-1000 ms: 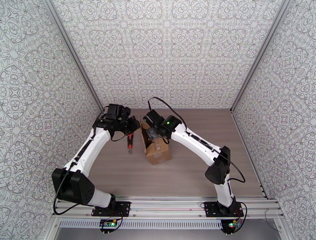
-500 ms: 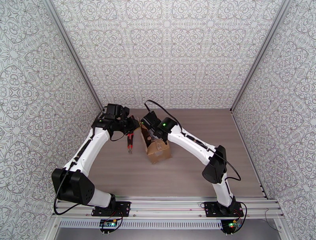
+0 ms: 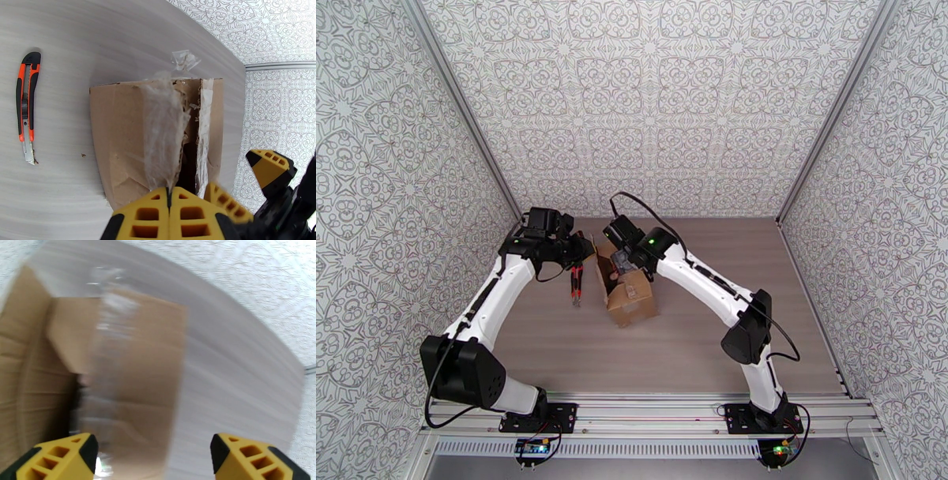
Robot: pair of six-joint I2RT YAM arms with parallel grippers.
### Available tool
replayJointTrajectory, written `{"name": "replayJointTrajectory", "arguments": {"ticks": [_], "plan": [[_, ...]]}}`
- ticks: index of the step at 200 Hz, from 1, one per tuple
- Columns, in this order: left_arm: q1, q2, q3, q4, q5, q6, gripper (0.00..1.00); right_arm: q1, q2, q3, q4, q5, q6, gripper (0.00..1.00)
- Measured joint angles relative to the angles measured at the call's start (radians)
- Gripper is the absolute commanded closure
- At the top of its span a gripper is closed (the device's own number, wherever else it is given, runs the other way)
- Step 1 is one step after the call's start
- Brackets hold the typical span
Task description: Unpack the express box
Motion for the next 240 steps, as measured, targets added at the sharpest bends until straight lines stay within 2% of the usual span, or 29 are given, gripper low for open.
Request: {"name": "replayJointTrajectory", "arguments": {"ticks": [2,6,12,82,174,191,240], "plan": [[0.0,0.0,0.0,0.0,0.0,-0.002,1.0,0.001,0.0,0.003,0.0,-0.006,0.001,0.12],[0.0,0.001,0.0,0.0,0.0,-0.002,1.0,0.003,0.0,0.008,0.0,-0.017,0.0,0.02],[0.0,0.002,0.0,0.0,0.002,-0.003,1.0,0.007,0.0,0.014,0.001,-0.026,-0.001,0.01],[0.019,0.004,-0.005,0.04,0.051,-0.031,1.0,0.033,0.055,0.053,-0.012,0.052,-0.011,0.01],[0.026,0.003,-0.015,0.039,0.051,-0.028,1.0,0.035,0.096,0.081,-0.082,0.246,-0.029,0.01],[0.027,0.003,-0.017,0.031,0.051,-0.016,1.0,0.028,0.095,0.082,-0.089,0.243,-0.019,0.01],[0.032,0.003,-0.034,0.017,0.051,0.01,1.0,-0.042,0.026,-0.01,-0.069,0.132,0.049,0.07]]}}
